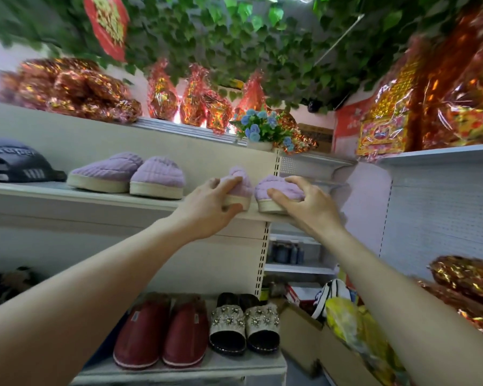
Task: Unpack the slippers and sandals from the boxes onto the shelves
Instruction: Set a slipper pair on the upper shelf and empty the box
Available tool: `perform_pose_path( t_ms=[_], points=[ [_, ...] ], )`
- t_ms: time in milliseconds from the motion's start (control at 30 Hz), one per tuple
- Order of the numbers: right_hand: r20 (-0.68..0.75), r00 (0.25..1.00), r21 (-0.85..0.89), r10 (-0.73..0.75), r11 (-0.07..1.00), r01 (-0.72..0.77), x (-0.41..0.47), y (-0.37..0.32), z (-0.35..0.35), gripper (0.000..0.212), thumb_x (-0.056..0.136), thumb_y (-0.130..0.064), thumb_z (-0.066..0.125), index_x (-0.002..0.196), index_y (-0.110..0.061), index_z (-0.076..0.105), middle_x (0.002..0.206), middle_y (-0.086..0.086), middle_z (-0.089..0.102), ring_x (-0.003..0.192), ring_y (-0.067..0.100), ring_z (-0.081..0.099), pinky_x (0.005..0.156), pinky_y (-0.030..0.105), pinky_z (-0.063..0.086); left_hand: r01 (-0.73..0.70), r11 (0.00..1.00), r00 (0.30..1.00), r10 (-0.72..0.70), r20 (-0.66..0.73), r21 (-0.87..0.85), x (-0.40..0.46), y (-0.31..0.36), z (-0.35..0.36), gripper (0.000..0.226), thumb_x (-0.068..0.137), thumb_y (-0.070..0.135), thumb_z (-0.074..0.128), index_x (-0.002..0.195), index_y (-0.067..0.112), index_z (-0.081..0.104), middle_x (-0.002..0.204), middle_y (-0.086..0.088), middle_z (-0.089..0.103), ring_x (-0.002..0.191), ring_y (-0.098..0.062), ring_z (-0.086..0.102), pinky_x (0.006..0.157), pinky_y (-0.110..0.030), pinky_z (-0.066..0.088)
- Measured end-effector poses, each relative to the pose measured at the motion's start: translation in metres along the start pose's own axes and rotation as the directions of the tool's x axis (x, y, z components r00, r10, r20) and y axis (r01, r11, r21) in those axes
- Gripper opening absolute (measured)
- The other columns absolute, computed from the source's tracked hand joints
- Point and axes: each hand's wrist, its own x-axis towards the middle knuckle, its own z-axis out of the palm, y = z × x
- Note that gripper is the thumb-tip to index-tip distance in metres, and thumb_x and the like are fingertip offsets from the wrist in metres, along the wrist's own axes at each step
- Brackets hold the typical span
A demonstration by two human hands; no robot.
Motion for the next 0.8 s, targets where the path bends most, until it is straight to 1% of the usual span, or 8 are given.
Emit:
perform_pose_path(
  t_ms=[67,100,200,300,567,700,767,800],
  points=[
    [0.044,0.998,-0.061,-0.035,0.997,0.037,0.006,-0.002,-0.002,0.070,0.072,-0.079,0.051,0.128,-0.038,0.057,0.127,-0.001,0.064,0.114,0.024,0.058,0.083,0.032,0.042,-0.026,0.998,1.000,0.026,-0.005,0.057,0.004,-0.005,0.004,0.061,0.093,0.047,0.050,0.147,0.037,0.025,0.140,-0.008,0.045,0.123,-0.033,0.048,0.097,-0.038,0.042],
    [0.074,0.997,-0.059,-0.036,0.997,0.041,0.010,-0.001,-0.001,0.067,0.075,-0.077,0.054,0.128,-0.037,0.058,0.128,-0.001,0.064,0.113,0.023,0.058,0.084,0.031,0.042,-0.046,0.995,0.999,0.047,-0.004,0.083,0.007,-0.007,0.006,0.060,0.093,0.047,0.049,0.147,0.037,0.024,0.140,-0.009,0.046,0.121,-0.034,0.049,0.095,-0.039,0.043],
    [0.129,0.991,-0.044,-0.016,0.999,0.021,0.024,0.004,0.009,0.048,0.088,-0.058,0.058,0.129,-0.032,0.061,0.132,0.004,0.062,0.118,0.024,0.057,0.090,0.031,0.041,-0.076,0.986,0.997,0.074,0.014,0.149,0.016,-0.010,0.012,0.058,0.095,0.047,0.046,0.147,0.035,0.023,0.137,-0.010,0.048,0.117,-0.036,0.051,0.090,-0.038,0.043],
    [0.165,0.986,-0.070,-0.003,0.997,0.014,0.034,0.007,0.021,0.045,0.094,-0.046,0.051,0.136,-0.030,0.057,0.135,0.008,0.058,0.122,0.026,0.052,0.092,0.028,0.037,-0.090,0.981,0.996,0.089,0.010,0.172,0.021,-0.011,0.020,0.057,0.096,0.047,0.044,0.147,0.035,0.022,0.135,-0.008,0.049,0.114,-0.036,0.052,0.087,-0.038,0.043],
    [0.180,0.984,-0.046,0.008,0.999,0.000,0.036,0.013,0.039,0.044,0.097,-0.039,0.039,0.140,-0.030,0.049,0.135,0.009,0.049,0.120,0.029,0.050,0.087,0.032,0.034,-0.103,0.979,0.992,0.113,-0.052,0.177,0.018,-0.014,0.024,0.057,0.096,0.047,0.046,0.148,0.035,0.026,0.136,-0.005,0.050,0.114,-0.033,0.052,0.085,-0.036,0.042],
    [0.182,0.983,-0.046,0.009,0.999,0.000,0.036,0.015,0.039,0.043,0.098,-0.038,0.039,0.140,-0.030,0.049,0.136,0.008,0.049,0.122,0.028,0.049,0.089,0.031,0.033,-0.126,0.985,0.991,0.130,-0.034,0.117,0.014,-0.013,0.015,0.055,0.096,0.043,0.047,0.147,0.035,0.028,0.142,-0.003,0.045,0.118,-0.033,0.051,0.087,-0.037,0.042],
    [0.171,0.985,-0.067,0.019,0.998,-0.008,0.035,0.013,0.038,0.047,0.098,-0.045,0.038,0.141,-0.029,0.048,0.138,0.010,0.046,0.126,0.029,0.047,0.097,0.032,0.036,-0.125,0.987,0.990,0.130,-0.047,0.105,0.009,-0.019,0.005,0.056,0.096,0.044,0.048,0.148,0.034,0.030,0.145,-0.007,0.042,0.127,-0.031,0.044,0.097,-0.039,0.040],
    [0.133,0.991,-0.104,0.005,0.995,0.009,0.034,0.009,0.038,0.053,0.096,-0.052,0.034,0.141,-0.029,0.047,0.140,0.012,0.044,0.130,0.031,0.043,0.103,0.037,0.037,-0.130,0.984,0.988,0.139,-0.072,0.119,0.006,-0.024,-0.001,0.056,0.095,0.046,0.048,0.148,0.033,0.032,0.146,-0.009,0.041,0.133,-0.031,0.039,0.103,-0.042,0.038]
  ],
)
